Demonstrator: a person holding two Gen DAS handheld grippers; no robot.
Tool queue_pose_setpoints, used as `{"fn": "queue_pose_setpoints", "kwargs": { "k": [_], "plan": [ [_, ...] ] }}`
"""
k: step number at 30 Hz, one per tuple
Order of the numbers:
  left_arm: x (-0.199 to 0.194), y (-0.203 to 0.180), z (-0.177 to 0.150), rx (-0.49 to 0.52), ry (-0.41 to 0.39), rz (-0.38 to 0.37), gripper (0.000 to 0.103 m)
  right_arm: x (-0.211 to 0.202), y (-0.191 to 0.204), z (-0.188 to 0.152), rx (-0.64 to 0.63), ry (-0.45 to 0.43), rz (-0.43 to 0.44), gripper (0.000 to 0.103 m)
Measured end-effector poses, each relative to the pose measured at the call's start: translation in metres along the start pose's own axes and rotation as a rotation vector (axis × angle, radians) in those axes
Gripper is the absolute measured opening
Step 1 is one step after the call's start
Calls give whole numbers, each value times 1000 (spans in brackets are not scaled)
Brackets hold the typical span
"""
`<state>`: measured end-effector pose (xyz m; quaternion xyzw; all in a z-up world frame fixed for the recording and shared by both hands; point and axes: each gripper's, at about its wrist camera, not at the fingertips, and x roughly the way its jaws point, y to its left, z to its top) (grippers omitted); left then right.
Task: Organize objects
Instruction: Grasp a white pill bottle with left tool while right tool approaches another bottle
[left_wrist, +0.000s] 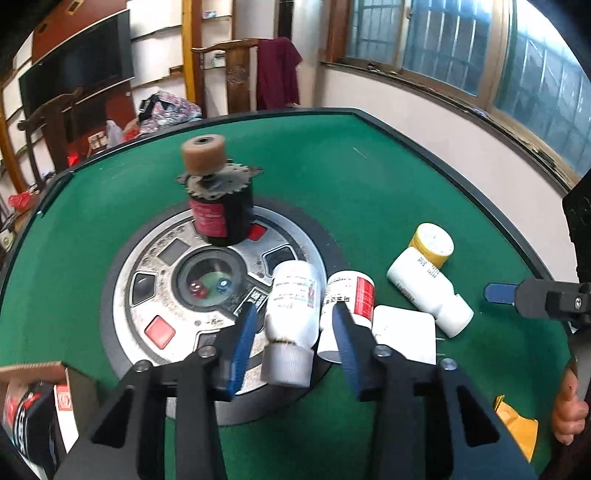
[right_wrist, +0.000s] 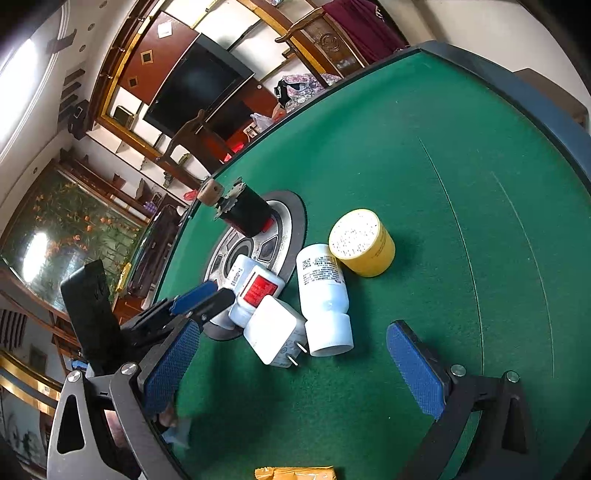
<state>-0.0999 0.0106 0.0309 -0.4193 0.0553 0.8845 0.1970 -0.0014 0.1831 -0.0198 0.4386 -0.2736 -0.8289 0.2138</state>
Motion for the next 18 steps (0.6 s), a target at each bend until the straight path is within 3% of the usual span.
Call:
{"fn": "queue_pose_setpoints", "kwargs": {
  "k": [1,7,18],
  "plan": [
    [1,1,1,-1,5,-7,28,0,1,0,1,1,2,103],
    [10,0,4,23,8,2,28,1,1,-1,3,5,3,103],
    [38,-19,0,75,66,95,33,-6,-1,-5,36,-10,5,103]
  ]
}}
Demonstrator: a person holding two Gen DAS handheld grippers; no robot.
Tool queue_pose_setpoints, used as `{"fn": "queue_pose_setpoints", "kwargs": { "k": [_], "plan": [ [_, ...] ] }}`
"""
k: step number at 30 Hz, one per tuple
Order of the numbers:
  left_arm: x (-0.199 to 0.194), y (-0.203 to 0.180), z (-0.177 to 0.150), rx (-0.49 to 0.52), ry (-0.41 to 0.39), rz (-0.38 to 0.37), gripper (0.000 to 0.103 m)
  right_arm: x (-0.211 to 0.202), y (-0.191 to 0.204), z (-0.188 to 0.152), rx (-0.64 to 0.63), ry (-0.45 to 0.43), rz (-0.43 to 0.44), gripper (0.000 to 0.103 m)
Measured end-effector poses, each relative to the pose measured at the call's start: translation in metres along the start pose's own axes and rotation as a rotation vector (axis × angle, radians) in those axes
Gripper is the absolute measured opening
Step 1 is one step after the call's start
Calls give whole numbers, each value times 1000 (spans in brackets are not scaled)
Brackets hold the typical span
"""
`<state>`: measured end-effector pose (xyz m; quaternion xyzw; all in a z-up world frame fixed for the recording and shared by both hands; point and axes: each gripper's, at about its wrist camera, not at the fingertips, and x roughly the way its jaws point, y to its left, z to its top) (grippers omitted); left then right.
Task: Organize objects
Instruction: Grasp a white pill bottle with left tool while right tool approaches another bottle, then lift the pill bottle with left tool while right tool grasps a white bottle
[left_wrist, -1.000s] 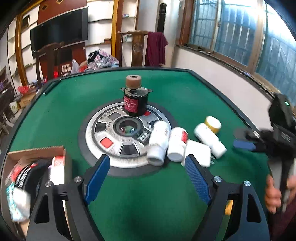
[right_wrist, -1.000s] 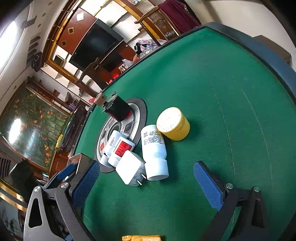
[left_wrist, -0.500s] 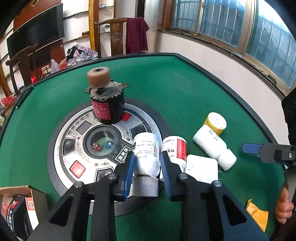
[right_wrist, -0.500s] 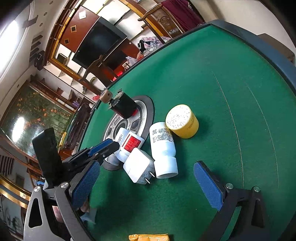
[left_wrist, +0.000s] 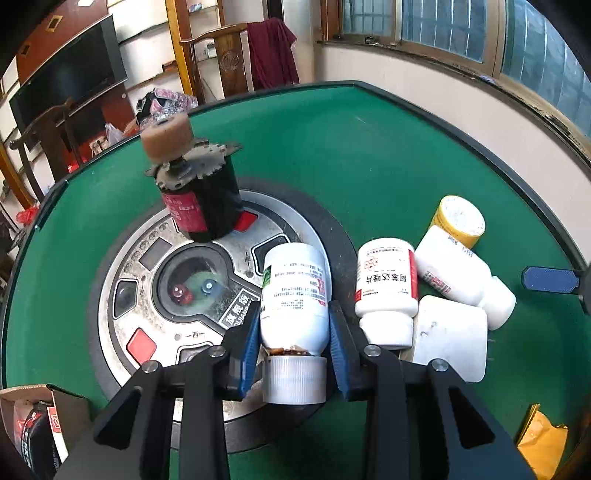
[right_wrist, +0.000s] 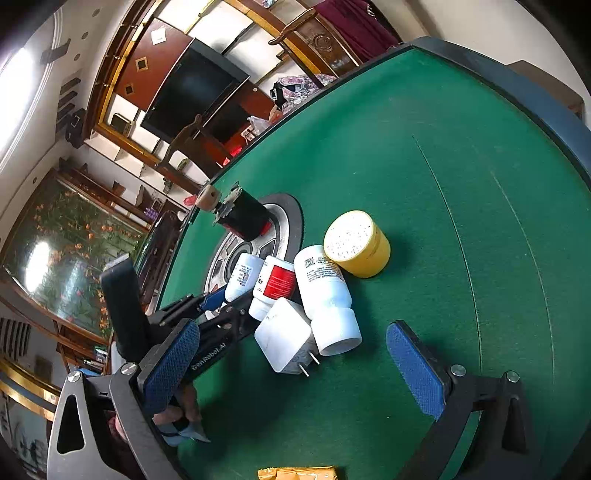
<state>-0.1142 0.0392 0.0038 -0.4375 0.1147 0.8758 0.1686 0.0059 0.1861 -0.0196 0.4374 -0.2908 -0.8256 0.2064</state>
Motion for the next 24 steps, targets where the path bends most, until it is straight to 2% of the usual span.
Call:
{"fn": "queue_pose_setpoints", "kwargs": {
  "k": [5,13,19,20,22,23,24],
  "plan": [
    [-13,0,-8,-15,-27,9,33,2,-4,2,10,4,-7,103],
    [-61,4,-34,-103,-78,-47,33,4,-4,5,4,-6,-49,103],
    [-108,1,-64,-137,-139,-115,33,3,10,2,-104,-57,-187,102],
    [-115,-2,-70,-144,-145,-125,33,4,15,1,-131,-64,-232,99],
    [-129,0,-82,-155,-158,-141,33,9,22,1,-171,-55,-297,84],
    [-134,0,-85,-157,-164,-141,33,13,25,1,-192,-44,-325,72],
    [-141,1,-92,-159,-171,-139,33,19,28,1,-208,-25,-353,68]
  ]
}}
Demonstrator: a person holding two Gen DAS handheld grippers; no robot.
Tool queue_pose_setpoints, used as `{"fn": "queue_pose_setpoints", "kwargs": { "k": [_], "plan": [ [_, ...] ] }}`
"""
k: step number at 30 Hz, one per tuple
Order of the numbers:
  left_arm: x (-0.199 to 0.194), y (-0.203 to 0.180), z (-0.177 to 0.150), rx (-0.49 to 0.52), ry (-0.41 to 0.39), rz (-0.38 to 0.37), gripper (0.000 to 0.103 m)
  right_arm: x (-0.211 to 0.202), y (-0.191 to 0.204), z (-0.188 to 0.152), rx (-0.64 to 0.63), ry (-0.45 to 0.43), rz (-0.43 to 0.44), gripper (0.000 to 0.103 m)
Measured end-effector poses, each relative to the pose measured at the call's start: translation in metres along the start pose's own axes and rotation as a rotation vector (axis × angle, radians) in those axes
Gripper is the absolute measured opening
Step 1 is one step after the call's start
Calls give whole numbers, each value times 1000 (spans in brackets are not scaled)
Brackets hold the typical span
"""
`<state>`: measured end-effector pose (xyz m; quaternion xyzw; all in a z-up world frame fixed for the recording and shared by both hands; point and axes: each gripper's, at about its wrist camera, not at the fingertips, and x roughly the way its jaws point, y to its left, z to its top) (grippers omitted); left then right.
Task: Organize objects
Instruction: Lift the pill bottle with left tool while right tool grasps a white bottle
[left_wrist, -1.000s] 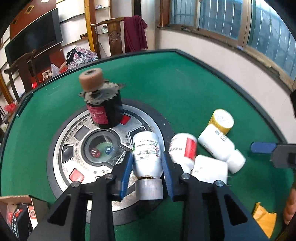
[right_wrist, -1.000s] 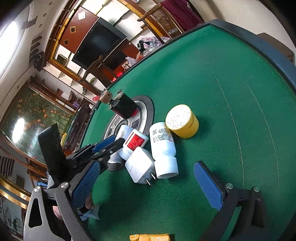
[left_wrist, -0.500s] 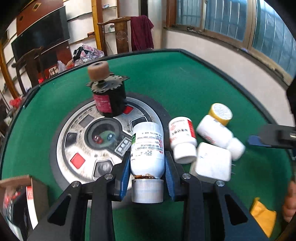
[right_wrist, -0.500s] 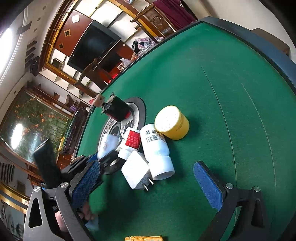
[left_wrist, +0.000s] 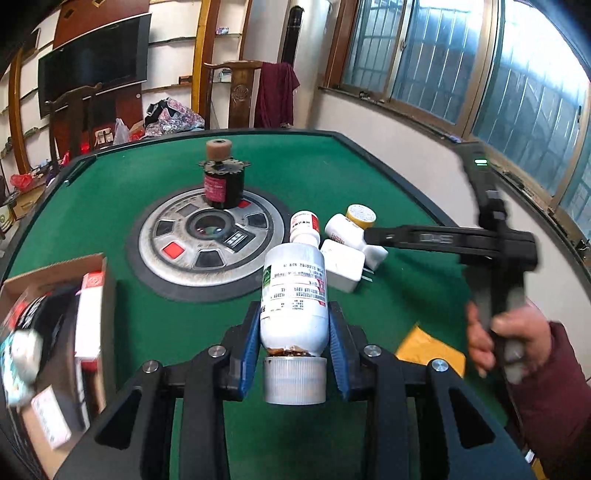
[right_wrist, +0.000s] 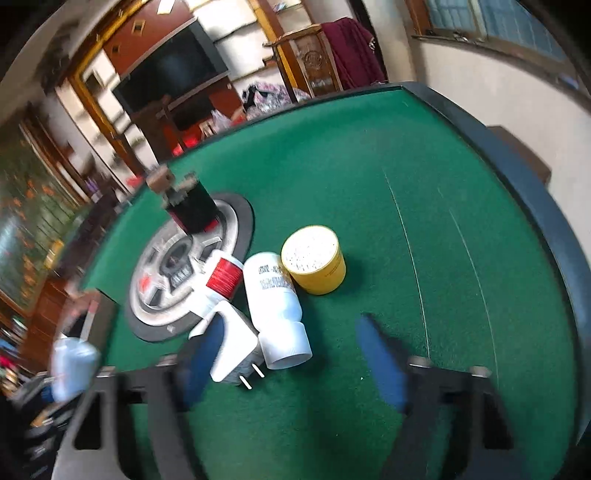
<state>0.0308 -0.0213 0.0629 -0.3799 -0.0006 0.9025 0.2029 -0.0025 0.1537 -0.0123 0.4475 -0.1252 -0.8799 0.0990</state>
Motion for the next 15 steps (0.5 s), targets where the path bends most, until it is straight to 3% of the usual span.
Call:
{"fn": "queue_pose_setpoints", "kwargs": {
  "k": [11,15],
  "plan": [
    [-47,35,-36,-91,-28,6,33,36,11,20,-13,110,-81,63],
    [-53,50,-46,-142,-29,9,33,41,28,20,-95,135,-144,40]
  ]
}}
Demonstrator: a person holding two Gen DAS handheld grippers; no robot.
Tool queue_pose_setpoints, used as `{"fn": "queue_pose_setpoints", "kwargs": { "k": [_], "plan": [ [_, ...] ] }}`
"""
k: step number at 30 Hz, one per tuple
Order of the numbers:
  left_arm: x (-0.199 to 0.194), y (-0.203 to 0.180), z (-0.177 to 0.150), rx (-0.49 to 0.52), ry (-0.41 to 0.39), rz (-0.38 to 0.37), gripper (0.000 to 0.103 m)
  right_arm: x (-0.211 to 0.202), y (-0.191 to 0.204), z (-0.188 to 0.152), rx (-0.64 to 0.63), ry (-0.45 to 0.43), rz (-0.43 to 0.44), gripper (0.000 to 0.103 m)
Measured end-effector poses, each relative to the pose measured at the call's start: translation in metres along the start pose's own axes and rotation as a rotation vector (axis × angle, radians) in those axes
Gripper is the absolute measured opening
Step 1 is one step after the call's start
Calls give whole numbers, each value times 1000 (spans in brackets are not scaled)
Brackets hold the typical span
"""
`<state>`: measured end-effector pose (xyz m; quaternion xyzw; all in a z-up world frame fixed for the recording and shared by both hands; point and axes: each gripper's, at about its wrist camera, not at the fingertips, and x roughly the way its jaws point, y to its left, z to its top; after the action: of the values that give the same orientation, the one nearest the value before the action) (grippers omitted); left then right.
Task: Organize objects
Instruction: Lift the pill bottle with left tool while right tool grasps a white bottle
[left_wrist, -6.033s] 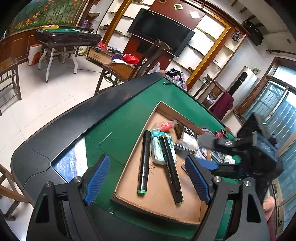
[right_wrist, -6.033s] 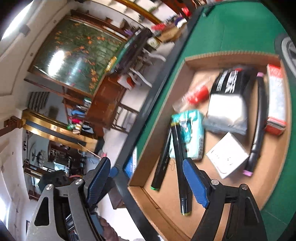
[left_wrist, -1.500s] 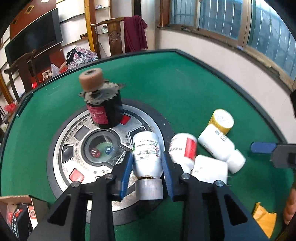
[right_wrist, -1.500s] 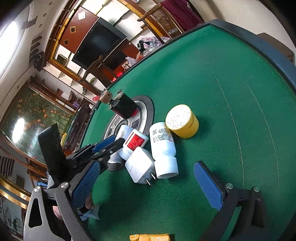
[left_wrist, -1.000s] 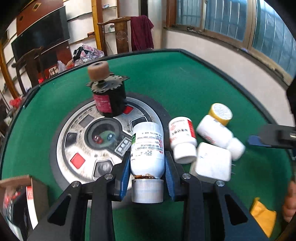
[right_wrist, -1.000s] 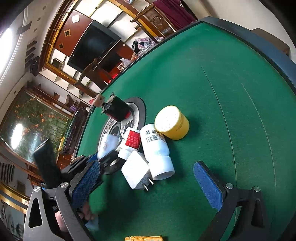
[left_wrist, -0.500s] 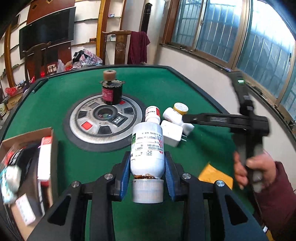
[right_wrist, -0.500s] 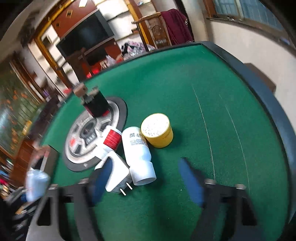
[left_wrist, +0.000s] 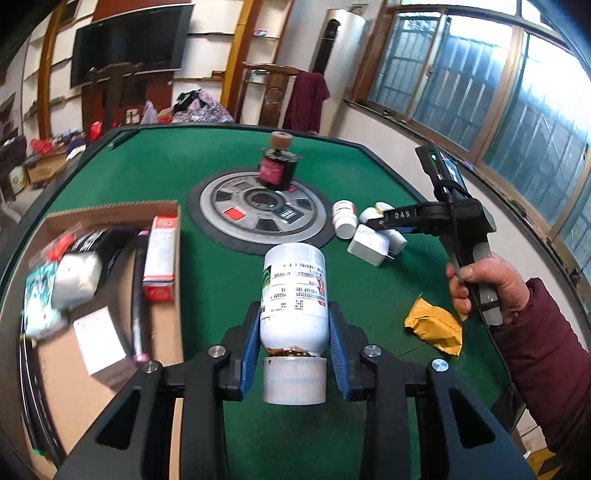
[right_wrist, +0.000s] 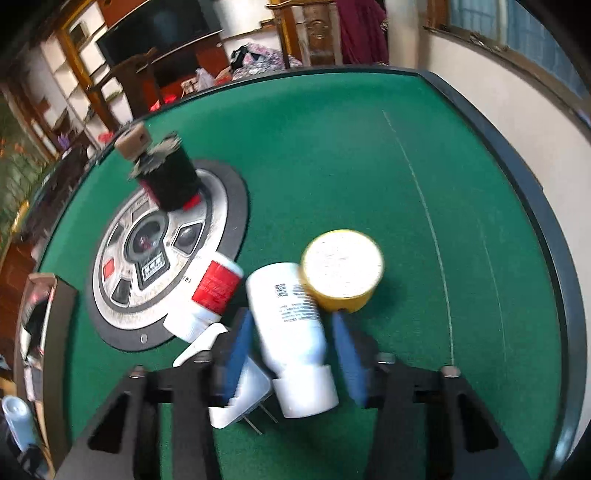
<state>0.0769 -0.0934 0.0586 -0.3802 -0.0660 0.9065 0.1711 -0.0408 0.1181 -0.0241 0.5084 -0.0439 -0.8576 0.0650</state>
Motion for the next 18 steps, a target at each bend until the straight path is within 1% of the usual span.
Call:
{"fn": "queue_pose_setpoints", "kwargs": {
  "k": [2,5,12,15,18],
  "plan": [
    [-2,6,-2,-16,-2,4,33,-1,7,-4,-37,-15,-41,39],
    [-7,14,-4,-34,-10,8,33,-7,7,-12,-28,-33,-33,38],
    [-26,29,-14,-75,-41,17,33,-45,0,-26,37,-123,35,38],
    [-37,39,-21,-102,-54,25,33,-59,0,-28,48,-138,73,38],
    [-51,50,-28,-123,-74,50,33,-73,13,-33,33,-140,128,38]
  ]
}}
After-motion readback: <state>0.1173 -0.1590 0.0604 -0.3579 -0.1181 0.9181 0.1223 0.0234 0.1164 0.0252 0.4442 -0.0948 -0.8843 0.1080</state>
